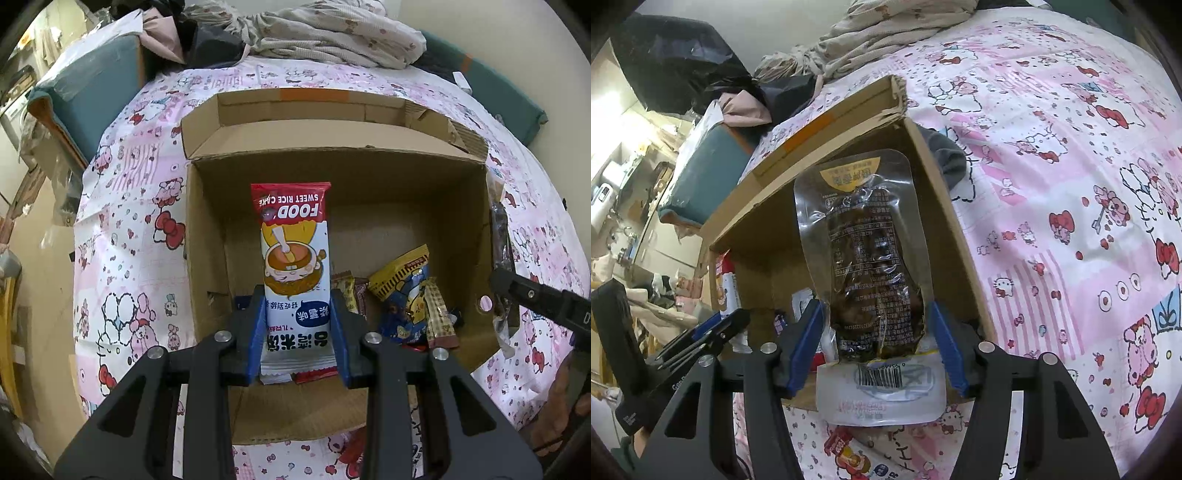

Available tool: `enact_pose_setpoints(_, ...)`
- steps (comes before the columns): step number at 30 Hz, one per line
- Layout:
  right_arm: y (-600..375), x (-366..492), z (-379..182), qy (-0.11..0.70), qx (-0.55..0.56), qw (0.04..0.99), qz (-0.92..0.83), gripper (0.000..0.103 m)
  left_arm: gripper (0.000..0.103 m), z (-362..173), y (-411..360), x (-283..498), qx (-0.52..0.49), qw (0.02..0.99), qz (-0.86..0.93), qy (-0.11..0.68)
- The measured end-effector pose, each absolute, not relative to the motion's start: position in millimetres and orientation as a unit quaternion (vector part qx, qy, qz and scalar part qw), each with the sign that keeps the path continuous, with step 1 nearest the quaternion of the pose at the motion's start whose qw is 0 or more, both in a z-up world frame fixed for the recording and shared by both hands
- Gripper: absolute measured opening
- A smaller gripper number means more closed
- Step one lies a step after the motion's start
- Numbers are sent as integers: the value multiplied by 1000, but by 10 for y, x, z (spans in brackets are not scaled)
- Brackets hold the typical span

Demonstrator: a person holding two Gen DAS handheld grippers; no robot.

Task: Organize snacks
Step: 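Lower both held snacks into the box and open both grippers, then move both grippers back to the last rice cake and small candy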

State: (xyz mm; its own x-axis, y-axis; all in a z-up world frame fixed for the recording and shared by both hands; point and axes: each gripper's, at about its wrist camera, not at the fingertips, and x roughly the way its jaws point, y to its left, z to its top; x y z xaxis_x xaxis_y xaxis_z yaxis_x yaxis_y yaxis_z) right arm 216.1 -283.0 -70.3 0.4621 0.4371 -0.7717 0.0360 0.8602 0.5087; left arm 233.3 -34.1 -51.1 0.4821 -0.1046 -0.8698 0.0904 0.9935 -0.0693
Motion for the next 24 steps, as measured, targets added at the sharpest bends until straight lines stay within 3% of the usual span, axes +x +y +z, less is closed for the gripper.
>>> enact_pose_setpoints(7, -2843, 2174, -689, 494, 247, 825, 120, 66, 29, -511, -320, 2358, -17, 859, -56, 509)
enact_pose_setpoints(9, -2856, 2178, -695, 496, 255, 821, 122, 67, 37, -518, -336, 2353, -18, 856, -59, 514)
enact_pose_setpoints(11, -2872, 2178, -706, 497, 260, 819, 120, 70, 65, -508, -350, 2337, -18, 856, -62, 513)
enact_pose_setpoints(14, -2873, 2179, -696, 498, 263, 817, 122, 70, 89, -447, -352, 2297, -21, 864, -63, 500)
enact_pose_setpoints(24, -2805, 2090, -586, 489, 247, 826, 131, 77, 89, -367, -283, 2193, -26, 868, -59, 492)
